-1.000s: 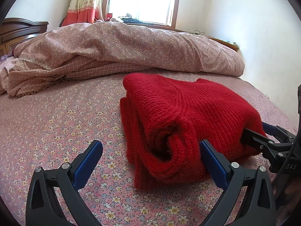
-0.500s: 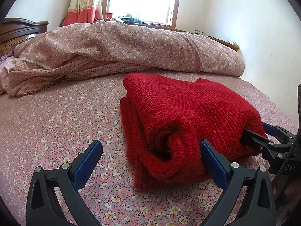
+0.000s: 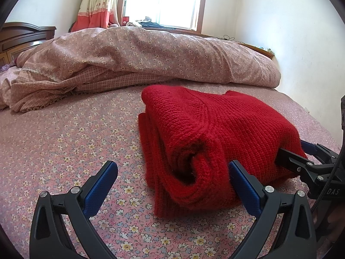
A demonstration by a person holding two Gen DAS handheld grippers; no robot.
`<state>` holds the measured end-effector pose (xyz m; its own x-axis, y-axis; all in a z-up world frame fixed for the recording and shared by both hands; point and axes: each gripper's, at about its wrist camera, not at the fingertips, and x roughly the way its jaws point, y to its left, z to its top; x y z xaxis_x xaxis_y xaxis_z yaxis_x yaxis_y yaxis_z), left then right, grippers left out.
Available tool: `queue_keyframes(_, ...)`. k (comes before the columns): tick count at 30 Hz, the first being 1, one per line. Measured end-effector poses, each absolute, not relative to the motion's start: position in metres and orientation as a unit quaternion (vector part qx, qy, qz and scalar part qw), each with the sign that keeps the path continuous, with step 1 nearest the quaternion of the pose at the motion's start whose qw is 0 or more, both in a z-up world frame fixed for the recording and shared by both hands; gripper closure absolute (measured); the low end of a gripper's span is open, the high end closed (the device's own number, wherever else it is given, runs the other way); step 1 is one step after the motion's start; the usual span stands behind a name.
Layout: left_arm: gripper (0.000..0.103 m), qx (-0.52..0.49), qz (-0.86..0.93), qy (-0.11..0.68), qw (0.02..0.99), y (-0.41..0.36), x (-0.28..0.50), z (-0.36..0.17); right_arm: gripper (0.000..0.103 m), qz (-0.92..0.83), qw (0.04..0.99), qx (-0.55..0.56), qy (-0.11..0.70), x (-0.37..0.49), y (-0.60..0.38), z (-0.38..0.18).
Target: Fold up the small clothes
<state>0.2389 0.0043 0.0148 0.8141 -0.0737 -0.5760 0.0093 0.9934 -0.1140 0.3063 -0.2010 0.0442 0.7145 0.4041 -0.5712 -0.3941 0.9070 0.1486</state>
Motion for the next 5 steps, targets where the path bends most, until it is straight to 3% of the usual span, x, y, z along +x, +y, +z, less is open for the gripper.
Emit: queue_keyframes(5, 0.004, -0.054, -0.022, 0.305, 0.951, 0.0033, 0.2384, 0.0149, 0.0, 0.216, 0.926, 0.008, 0.31, 0.3061, -0.2009, 0.0441)
